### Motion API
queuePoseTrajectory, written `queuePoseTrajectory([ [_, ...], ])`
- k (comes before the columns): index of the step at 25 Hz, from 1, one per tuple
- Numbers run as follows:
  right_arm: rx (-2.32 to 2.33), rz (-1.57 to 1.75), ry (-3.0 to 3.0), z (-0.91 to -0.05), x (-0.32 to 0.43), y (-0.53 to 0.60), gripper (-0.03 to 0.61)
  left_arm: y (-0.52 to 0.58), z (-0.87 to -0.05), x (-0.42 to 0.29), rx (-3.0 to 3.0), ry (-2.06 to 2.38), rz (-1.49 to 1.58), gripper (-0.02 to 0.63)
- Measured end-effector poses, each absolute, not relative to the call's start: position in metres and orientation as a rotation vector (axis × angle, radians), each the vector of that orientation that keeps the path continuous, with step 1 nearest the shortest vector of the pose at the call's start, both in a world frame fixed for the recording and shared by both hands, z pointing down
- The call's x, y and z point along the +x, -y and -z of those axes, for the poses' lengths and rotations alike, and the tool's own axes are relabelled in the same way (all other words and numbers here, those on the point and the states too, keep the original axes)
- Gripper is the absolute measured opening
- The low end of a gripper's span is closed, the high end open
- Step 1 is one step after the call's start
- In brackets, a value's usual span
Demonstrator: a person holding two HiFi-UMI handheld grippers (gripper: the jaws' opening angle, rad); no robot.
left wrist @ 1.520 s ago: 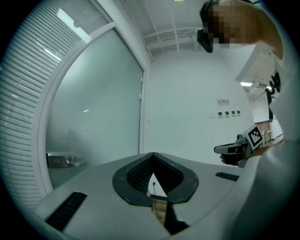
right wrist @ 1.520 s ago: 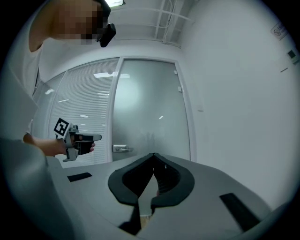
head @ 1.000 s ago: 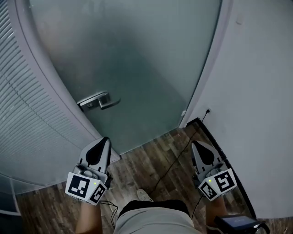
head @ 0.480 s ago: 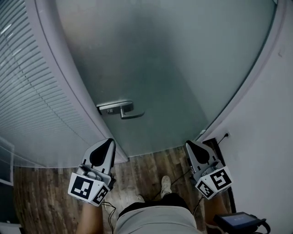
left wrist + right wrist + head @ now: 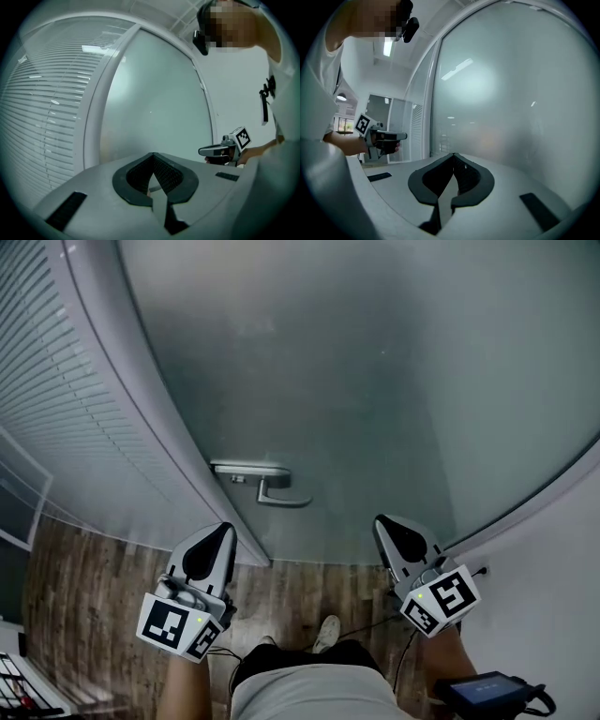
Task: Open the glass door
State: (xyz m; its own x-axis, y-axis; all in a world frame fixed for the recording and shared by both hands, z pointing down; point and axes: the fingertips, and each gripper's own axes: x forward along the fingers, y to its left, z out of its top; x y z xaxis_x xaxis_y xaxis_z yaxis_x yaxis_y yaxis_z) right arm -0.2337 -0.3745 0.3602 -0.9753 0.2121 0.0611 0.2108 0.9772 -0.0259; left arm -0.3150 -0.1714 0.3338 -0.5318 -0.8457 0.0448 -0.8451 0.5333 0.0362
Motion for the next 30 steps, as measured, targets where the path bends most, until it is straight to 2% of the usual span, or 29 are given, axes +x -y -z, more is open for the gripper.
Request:
queuePoseTrajectory([
  [16,-0.471,0.004,2.958,-0.382,-0.268,0.359,0.009,0.189,-0.336,-0.335,1.552,2.676,-0.044,0.0],
  [27,-0.676,0.281,2.638,-0.436,-0.315,0.311,0.208,0.164,-0.351,-0.355,1.532,2.646,0.011,0.0],
  [30,-0.715,0.312,2.577,-0.457,-0.328,0.305,0.224,0.158,-0.361,-0.362,1.508,2.647,0.016,0.0],
])
